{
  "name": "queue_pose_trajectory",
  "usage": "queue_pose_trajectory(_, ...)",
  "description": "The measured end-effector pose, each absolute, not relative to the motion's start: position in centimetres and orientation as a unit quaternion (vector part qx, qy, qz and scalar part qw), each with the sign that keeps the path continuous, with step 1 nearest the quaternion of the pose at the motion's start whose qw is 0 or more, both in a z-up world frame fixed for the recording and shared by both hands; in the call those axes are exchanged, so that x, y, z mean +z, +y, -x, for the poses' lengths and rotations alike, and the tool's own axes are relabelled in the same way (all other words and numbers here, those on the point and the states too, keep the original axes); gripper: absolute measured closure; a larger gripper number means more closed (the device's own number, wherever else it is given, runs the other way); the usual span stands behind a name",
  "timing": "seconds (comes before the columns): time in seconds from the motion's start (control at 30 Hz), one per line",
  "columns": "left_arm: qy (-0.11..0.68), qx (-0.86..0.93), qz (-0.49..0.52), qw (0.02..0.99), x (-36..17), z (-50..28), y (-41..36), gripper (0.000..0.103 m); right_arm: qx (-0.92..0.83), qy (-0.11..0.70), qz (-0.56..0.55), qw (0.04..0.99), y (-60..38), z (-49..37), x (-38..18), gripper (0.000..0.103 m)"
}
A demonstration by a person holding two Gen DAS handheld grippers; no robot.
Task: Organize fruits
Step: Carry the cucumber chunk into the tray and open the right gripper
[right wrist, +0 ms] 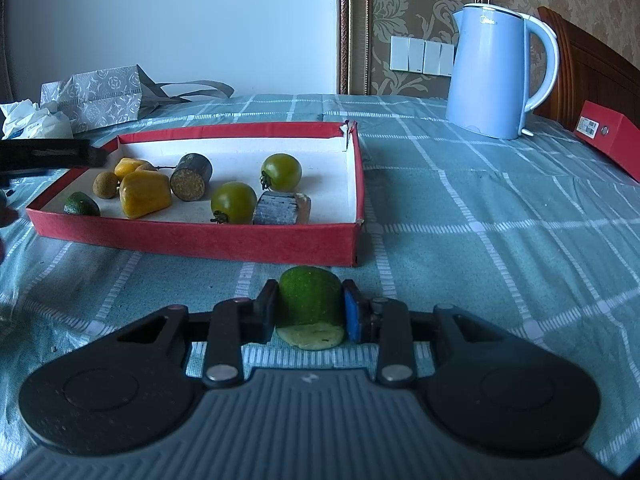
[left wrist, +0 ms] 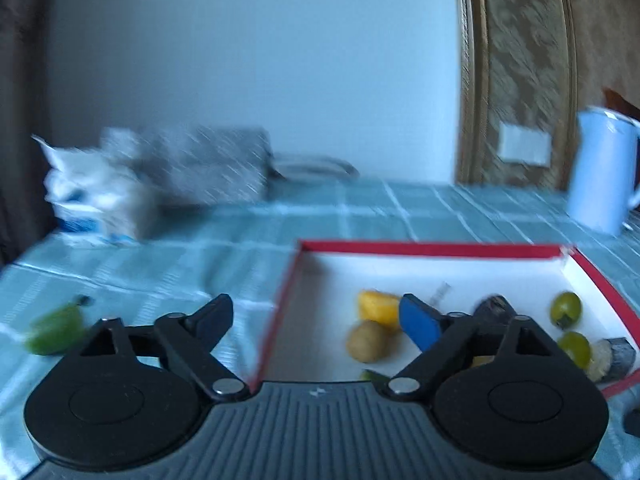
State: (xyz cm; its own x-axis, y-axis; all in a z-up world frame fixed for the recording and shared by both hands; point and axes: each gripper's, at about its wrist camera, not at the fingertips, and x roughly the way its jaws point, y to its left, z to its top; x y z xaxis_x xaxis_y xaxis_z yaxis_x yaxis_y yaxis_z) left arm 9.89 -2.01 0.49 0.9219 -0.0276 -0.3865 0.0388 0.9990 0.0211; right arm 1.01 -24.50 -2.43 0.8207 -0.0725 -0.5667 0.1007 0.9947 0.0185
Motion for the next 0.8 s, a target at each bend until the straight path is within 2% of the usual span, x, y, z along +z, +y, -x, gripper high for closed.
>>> queue_pose_trajectory(0.3, 0.194, -0.051, -0.004, 0.98, 0.7, -4.4, -1.4, 0.006, -0.044, 0.295, -0.029, 0.954, -24.7, -1.0, -2.5, 0.071)
queue_pose_trajectory(0.47, 0.243, -0.092, 0.003, 0.966, -0.3, -4.5, -1.6, 0.006, -0.038, 0.29, -0.042, 0.955, -25.2, -0.7, -2.4, 0.071)
queue_pose_trajectory(0.8, 0.32, -0.113, -0.015, 0.941, -2.1, -6.1, -2.6, 0.006, -0.049, 0.255, 0.004, 0.966, -23.6, 0.8, -1.5, 0.072)
